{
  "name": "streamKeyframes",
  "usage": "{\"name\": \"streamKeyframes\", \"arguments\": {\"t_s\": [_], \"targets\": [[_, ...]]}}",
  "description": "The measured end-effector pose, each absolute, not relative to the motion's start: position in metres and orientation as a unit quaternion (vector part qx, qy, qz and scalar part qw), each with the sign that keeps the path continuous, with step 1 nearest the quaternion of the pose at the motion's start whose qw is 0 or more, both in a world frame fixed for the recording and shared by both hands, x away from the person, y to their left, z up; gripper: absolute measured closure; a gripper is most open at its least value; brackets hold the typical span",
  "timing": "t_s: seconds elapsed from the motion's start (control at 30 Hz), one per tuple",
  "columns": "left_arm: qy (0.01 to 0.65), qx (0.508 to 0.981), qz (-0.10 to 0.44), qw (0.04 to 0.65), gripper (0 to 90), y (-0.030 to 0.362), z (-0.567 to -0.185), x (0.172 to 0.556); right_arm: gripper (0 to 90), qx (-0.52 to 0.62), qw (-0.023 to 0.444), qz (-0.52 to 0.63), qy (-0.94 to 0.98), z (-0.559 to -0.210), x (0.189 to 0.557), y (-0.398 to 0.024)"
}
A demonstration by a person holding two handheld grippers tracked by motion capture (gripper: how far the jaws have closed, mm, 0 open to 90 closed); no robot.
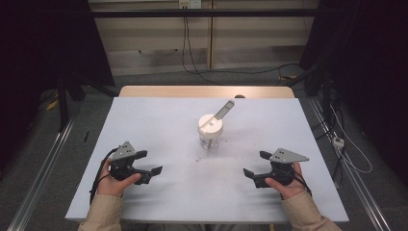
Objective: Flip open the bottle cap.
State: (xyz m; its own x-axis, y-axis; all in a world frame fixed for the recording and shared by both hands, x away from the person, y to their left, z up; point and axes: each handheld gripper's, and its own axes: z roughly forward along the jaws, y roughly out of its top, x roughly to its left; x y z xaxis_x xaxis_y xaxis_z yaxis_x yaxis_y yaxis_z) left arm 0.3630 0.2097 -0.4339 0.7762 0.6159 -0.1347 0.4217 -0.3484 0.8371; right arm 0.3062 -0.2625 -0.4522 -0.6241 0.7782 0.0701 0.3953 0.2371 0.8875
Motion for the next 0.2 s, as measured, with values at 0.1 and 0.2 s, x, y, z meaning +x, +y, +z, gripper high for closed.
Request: {"name": "streamKeyframes", "arguments": {"t_s": [0.1,0.2], "targets": [[0.32,0.813,0.103,0.475,11.2,0.211,-0.435,0.3636,7.0,0.387,0.201,0.483,0.759,-0.4526,0.3046,-0.2659],[0.32,0.815,0.104,0.472,10.8,0.2111,-0.4349,0.3638,7.0,0.39,0.202,0.482,0.758,-0.4527,0.3041,-0.2675]]}}
